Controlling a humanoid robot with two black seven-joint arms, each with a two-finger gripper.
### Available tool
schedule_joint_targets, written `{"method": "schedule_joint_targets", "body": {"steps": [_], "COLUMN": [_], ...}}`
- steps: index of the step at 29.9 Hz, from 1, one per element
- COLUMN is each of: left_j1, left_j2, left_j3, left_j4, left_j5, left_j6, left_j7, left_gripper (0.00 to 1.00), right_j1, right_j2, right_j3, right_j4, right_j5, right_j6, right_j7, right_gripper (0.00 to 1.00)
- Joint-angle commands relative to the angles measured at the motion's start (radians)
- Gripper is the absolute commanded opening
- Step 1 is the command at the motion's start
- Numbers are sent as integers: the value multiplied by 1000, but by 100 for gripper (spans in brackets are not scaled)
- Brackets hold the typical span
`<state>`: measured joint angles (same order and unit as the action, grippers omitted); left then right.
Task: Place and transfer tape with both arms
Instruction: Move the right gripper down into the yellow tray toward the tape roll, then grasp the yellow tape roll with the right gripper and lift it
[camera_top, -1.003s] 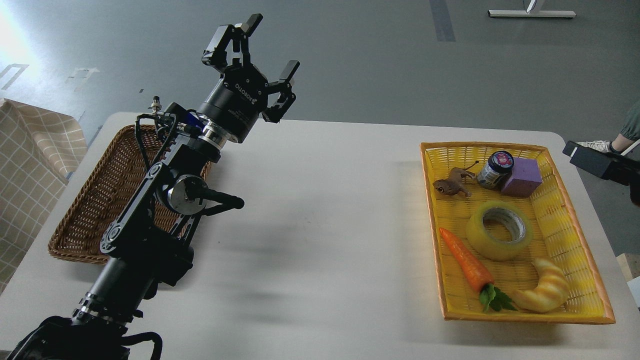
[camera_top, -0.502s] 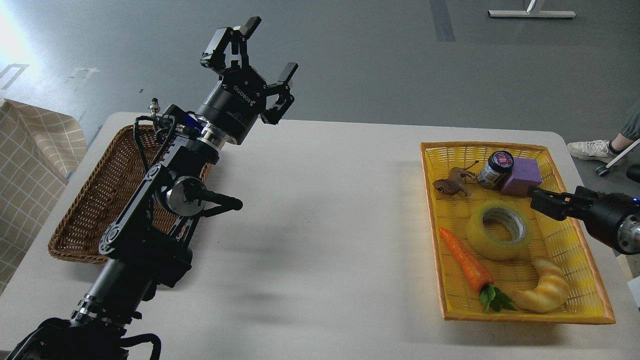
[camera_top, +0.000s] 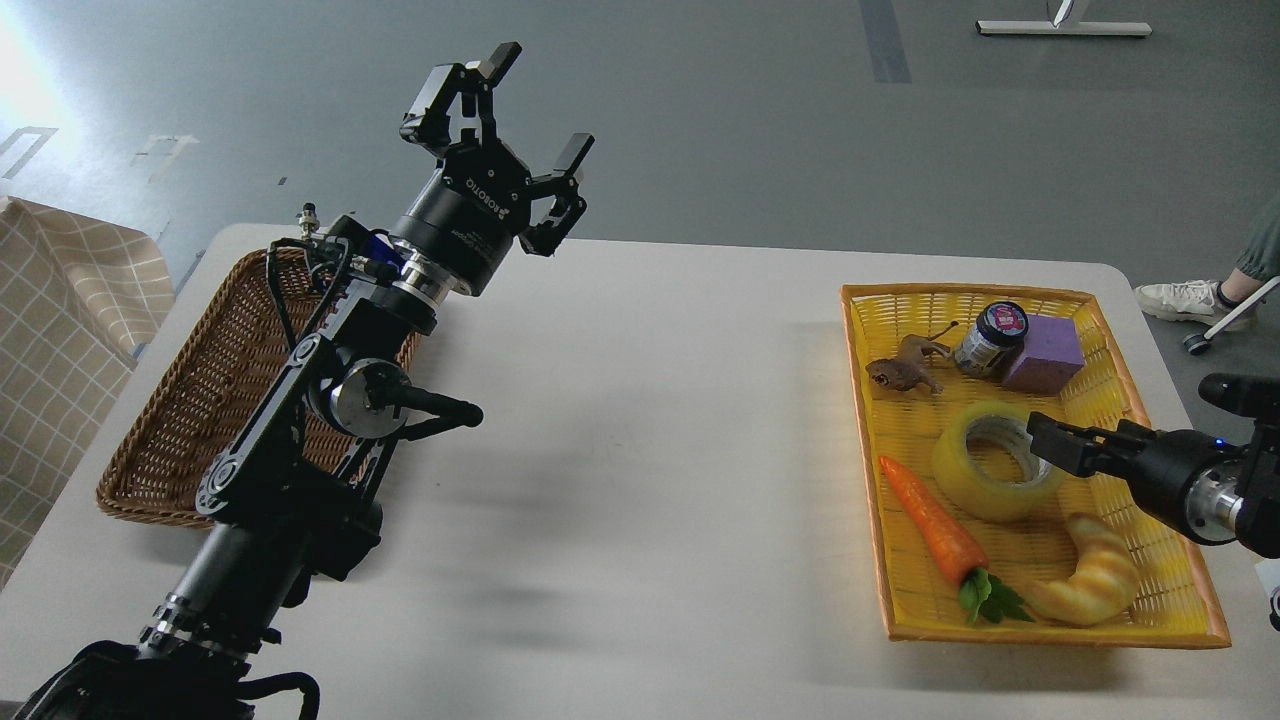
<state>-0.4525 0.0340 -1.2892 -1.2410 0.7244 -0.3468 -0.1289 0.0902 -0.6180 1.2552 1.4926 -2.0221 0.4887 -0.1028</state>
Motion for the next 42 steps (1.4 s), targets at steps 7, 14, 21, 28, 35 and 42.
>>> {"method": "schedule_joint_targets", "body": {"steps": [7, 14, 21, 28, 35, 42], "left_j1": [2, 2, 2, 3, 5, 5], "left_j2": [-2, -2, 0, 1, 3, 1], "left_j3": [1, 1, 1, -1, 1, -1], "left_j4": [0, 0, 0, 0, 0, 0], "left_j5": [0, 0, 0, 0, 0, 0], "left_j6": [2, 2, 6, 6, 9, 11], "left_j7": [0, 0, 0, 0, 0, 0], "left_gripper": [98, 98, 98, 98, 98, 98], "right_j1": [6, 8, 16, 17, 11, 11], "right_j2": [41, 41, 41, 43, 44, 47], "right_j3": [-13, -60, -94, -92, -95, -94], "right_j4": [-14, -25, -34, -55, -57, -55], "right_j5": [-59, -107, -160, -160, -160, -156], "right_j6": [0, 0, 0, 0, 0, 0], "right_j7": [-3, -2, -3, -8, -6, -5], "right_gripper": [96, 95, 83, 55, 20, 8]}}
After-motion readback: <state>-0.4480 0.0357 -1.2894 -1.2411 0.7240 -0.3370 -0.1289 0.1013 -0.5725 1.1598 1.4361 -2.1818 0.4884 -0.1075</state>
